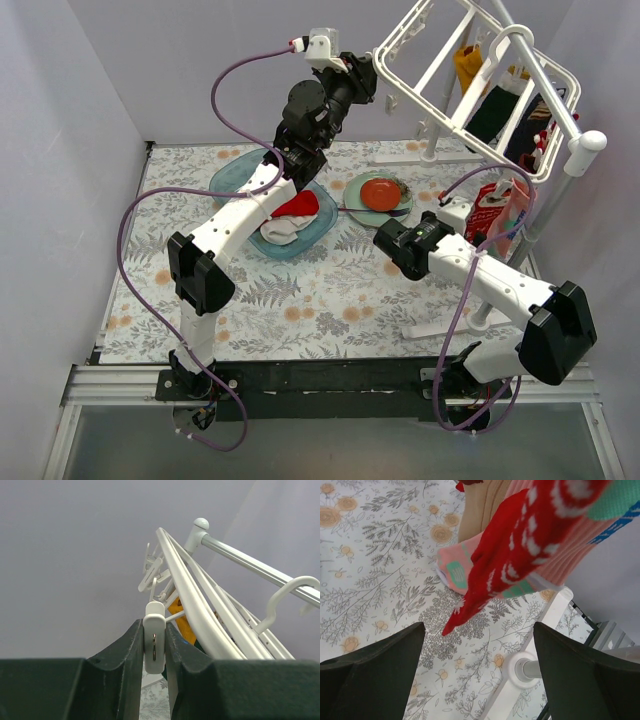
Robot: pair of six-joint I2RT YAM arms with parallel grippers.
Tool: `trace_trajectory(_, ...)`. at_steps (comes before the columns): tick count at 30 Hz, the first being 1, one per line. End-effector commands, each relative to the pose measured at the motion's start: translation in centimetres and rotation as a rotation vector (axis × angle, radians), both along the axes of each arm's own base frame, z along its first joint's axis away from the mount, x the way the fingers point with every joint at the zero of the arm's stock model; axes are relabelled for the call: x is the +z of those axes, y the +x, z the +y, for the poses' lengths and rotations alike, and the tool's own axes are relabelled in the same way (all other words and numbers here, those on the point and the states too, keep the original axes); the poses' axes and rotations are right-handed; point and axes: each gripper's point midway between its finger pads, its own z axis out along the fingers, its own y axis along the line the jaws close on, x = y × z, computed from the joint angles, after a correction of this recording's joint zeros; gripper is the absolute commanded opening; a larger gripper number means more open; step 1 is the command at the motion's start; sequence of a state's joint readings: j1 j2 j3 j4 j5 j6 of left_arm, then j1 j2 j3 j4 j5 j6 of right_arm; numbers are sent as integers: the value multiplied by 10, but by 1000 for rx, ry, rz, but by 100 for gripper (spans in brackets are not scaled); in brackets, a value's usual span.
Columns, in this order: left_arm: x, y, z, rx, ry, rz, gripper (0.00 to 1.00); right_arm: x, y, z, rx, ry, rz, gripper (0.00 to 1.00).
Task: Remove the socks clipped to the hanger
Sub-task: Remove the sock from the hanger.
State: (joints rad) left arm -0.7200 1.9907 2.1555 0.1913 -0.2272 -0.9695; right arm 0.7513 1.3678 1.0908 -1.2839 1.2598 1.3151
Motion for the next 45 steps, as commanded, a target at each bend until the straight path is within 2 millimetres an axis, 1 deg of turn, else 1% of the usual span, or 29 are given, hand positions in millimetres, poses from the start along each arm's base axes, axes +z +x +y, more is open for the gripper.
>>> trace_trajectory(1, 12, 8, 25, 61, -20, -4, 0, 16, 9, -9, -24, -60, -103, 95)
trace_trajectory(2, 11, 8, 24, 56, -18, -3, 0, 18, 11, -9, -22, -72, -111, 94)
trace_trajectory(5, 9, 9, 24, 51, -19, 2, 0, 27, 14, -11, -16, -105, -138, 86)
trace_trajectory(8, 7, 10, 23, 47, -17, 5, 0, 35, 14, -13, -10, -120, -152, 64)
trace_trajectory(9, 7, 10, 23, 45, -19, 4, 0, 38, 13, -14, -2, -130, -148, 46)
trace_trajectory(11, 8, 9, 23, 41, -22, 4, 0, 40, 13, -12, 10, -136, -143, 31)
trace_trajectory(12, 6, 10, 22, 39, -19, 9, 0, 41, 12, -12, 18, -138, -141, 21)
trace_trajectory(14, 6, 10, 21, 32, -21, 7, 0, 43, 12, -6, 55, -148, -126, 11)
trace_trajectory(15, 6, 10, 20, 31, -19, 6, 0, 46, 12, -3, 69, -138, -136, 2)
trace_trajectory(16, 6, 10, 20, 30, -21, 7, 0, 46, 11, 0, 108, -169, -101, 1)
trace_trajectory(18, 5, 11, 21, 31, -18, 9, 0, 49, 14, 9, 139, -109, -137, 1)
trace_trajectory(19, 6, 10, 21, 31, -19, 8, 0, 44, 14, 11, 168, -119, -110, 1)
trace_trajectory(20, 7, 10, 22, 33, -18, 6, 0, 53, 22, 20, 213, -87, -142, 1)
trace_trajectory(22, 6, 11, 22, 37, -15, 8, 0, 43, 26, 34, 319, -49, -104, 1)
trace_trajectory(23, 7, 11, 23, 37, -15, 6, 0, 44, 27, 36, 355, -44, -99, 1)
trace_trajectory(24, 6, 12, 24, 40, -16, 7, 0, 49, 27, 42, 381, 14, -136, 1)
trace_trajectory(26, 6, 12, 25, 42, -14, 7, 0, 53, 26, 42, 389, 40, -148, 1)
trace_trajectory(29, 6, 13, 26, 41, -16, 6, 0, 51, 25, 48, 420, 62, -119, 1)
trace_trajectory(32, 5, 13, 25, 35, -16, 9, 0, 54, 29, 65, 523, 106, -118, 1)
trace_trajectory(33, 4, 13, 24, 28, -11, 11, 0, 47, 28, 72, 590, 102, -83, 1)
trace_trajectory(34, 2, 13, 23, 23, -5, 14, 0, 53, 32, 81, 628, 130, -125, 1)
trace_trajectory(35, 1, 12, 22, 13, -4, 16, 0, 56, 31, 85, 671, 140, -142, 1)
trace_trajectory(36, 0, 10, 21, 3, 1, 19, 0, 51, 29, 94, 738, 161, -130, 1)
trace_trajectory(37, -2, 8, 17, -22, 13, 18, 0, 52, 28, 97, 774, 152, -130, 1)
trace_trajectory(38, -5, 6, 15, -35, 20, 25, 0, 59, 26, 105, 829, 183, -162, 1)
trace_trajectory(39, -7, 4, 12, -55, 26, 26, 1, 59, 25, 109, 864, 182, -164, 1)
trace_trajectory(41, -12, -3, 4, -112, 42, 32, 2, 67, 22, 116, 934, 183, -180, 1)
trace_trajectory(43, -17, -9, -3, -164, 61, 40, 6, 73, 20, 122, 987, 180, -185, 1)
trace_trajectory(45, -23, -12, -6, -186, 63, 64, 8, 79, 17, 128, 1038, 183, -192, 1)
